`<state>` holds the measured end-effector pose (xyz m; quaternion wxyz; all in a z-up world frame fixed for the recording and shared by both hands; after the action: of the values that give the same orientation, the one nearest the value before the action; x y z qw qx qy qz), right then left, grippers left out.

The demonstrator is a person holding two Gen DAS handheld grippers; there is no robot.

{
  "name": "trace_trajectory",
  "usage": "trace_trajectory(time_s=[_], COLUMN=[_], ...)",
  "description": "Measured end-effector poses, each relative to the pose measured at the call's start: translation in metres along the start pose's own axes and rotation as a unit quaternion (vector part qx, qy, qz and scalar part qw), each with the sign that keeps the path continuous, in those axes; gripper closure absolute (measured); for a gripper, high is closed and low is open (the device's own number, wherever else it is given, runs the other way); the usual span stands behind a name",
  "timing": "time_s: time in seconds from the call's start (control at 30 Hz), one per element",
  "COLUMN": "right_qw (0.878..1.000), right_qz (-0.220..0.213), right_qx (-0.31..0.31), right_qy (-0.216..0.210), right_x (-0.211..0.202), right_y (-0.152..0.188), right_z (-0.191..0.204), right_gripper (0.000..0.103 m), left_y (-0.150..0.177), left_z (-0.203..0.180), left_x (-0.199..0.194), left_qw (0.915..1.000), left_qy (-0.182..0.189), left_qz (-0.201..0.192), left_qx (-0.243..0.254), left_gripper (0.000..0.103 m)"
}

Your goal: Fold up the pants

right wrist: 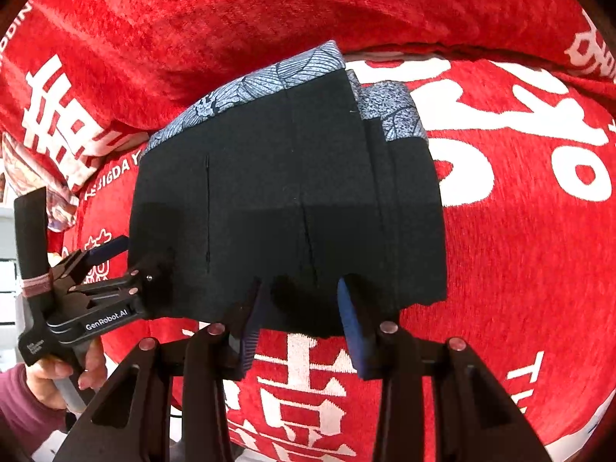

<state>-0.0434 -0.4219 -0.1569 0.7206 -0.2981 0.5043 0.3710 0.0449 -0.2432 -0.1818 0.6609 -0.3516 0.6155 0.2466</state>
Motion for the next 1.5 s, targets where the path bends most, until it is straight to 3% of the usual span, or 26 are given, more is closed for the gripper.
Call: trace_trajectory(time_s=[0.5,1.03,1.5], right_qw=[1.000,0.998,0.997], right_qz=[-0.004,-0.007,-0.035], right_qx=[0.021,0.060,0.066], right_qy=[-0.005,-0.004,0.003], right_x=[-0.019,-0.023,-0.027], right_y=[0.003,0.005,-0.004], right_z=[-0.017,-0.046,-0.058], right_gripper=[0.056,0.030,0.010], left_y=[-0.001,-0.005,-0.008], left_z=[0.001,0.006,0.009], left_x=[0.003,0.007,0.004], left_qw=[0.9999,0.9998,0.9995], left_qy=[0.003,0.004,0.015], left_qz=[0.012,0.015,0.025], left_qx=[-0.008,-0.007,-0.013], left_gripper=[0.001,0.001,0.001])
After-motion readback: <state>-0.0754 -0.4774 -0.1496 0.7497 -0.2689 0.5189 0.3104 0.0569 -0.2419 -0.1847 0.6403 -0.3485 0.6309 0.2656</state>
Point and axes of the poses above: each gripper's, at about its wrist camera, not at the fingertips, and x roughly the way its jaws point, z to its left, y to its underside, the point moved 5 cm from there along x, roughly the way its jaws point
